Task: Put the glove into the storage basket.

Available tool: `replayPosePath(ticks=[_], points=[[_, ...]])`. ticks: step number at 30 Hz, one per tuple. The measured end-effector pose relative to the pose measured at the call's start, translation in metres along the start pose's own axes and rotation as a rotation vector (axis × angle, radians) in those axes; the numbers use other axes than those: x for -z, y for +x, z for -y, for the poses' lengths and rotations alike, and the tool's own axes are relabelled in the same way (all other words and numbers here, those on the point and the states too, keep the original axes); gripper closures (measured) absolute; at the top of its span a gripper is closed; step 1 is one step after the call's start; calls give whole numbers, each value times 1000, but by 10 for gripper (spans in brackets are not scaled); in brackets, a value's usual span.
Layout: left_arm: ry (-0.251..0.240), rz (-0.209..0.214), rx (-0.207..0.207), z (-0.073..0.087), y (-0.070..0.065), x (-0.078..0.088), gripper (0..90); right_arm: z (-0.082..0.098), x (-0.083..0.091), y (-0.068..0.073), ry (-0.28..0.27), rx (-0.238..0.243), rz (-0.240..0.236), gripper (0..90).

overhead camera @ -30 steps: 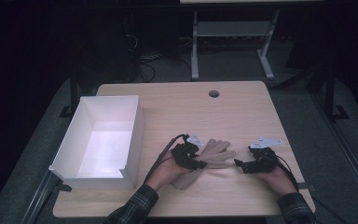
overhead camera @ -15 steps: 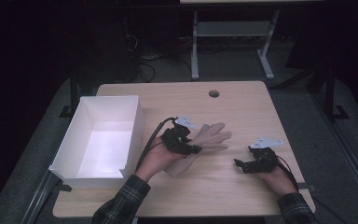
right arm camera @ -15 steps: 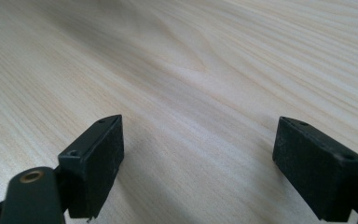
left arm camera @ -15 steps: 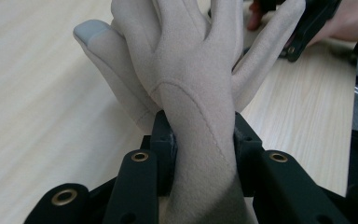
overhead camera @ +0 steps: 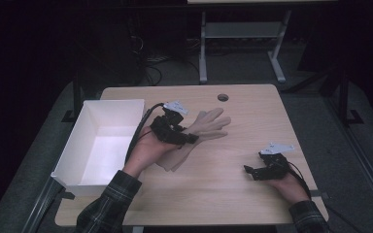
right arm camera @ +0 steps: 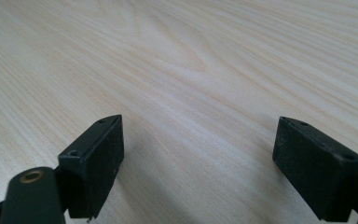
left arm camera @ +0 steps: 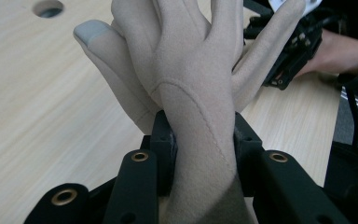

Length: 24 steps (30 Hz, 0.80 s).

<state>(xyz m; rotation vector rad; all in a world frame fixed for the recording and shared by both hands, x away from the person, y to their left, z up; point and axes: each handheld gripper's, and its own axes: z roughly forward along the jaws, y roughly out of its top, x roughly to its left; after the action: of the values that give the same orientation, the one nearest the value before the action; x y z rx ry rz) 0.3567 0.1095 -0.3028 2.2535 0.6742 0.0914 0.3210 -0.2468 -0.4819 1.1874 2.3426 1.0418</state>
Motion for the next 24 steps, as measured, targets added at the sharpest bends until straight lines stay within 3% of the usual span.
replayPosePath(ticks=[8,11,24], points=[[-35,-53,28,-1,16,47,682,0,0,0,-1,4,1,162],[-46,-65,34,1,20,56,682,0,0,0,0,3,1,162],[-101,-193,143,38,54,110,680,0,0,0,0,3,2,162]])
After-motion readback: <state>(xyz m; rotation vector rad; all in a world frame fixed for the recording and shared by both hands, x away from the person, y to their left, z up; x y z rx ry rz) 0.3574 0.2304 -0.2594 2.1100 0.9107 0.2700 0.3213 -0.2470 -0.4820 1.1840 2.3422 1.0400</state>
